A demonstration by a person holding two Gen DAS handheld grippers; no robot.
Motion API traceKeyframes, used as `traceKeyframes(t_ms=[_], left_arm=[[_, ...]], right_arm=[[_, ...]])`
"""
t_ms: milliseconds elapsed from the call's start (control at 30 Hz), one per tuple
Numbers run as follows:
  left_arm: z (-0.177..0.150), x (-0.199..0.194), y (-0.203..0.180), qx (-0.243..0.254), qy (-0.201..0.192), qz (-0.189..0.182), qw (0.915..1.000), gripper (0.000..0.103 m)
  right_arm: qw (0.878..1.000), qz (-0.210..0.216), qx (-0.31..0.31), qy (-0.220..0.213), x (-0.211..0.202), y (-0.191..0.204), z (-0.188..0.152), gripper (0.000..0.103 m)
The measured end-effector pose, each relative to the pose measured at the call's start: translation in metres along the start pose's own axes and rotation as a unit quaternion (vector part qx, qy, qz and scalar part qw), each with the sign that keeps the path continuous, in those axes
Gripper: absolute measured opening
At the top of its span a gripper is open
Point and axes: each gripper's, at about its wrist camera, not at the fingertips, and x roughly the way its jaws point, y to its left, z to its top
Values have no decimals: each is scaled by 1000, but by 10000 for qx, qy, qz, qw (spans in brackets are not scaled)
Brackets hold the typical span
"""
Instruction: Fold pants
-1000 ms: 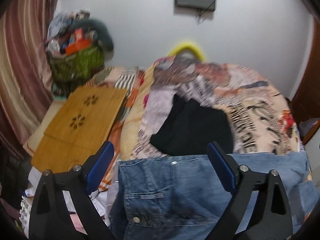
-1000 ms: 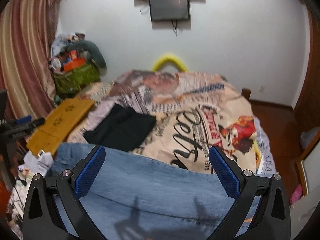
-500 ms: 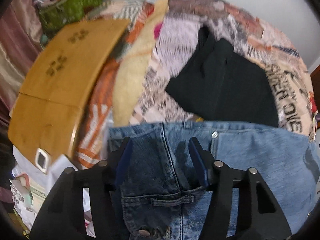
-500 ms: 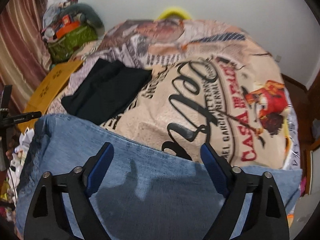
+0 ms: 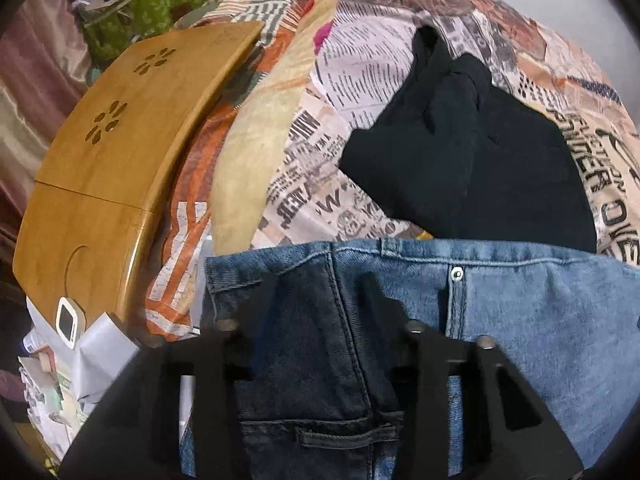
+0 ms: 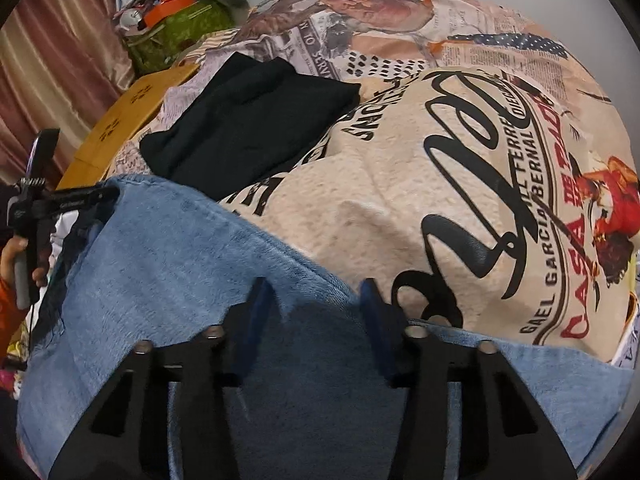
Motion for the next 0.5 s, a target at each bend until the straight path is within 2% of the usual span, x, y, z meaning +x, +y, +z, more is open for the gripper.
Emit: traceKeyframes(t_ms=[67,167,267,500], left_arm=[[-4,-7,1,-80,-132,-42,9999,21],[-9,-15,-2,-36,-258,-7,9997,11],[-7,-28,-7,97,-413,120,9990,9],[23,-99,-18,245,-1483,126,9886,8]], right_arm=[[9998,-172,-100,-8,0,5,-4,20],[9991,-380,-173,-107,-3,12,-8,13],[9983,-488,-167,-256,-10,13,-6,9],[9918,-880,-71,-928,-53,3,28,8]])
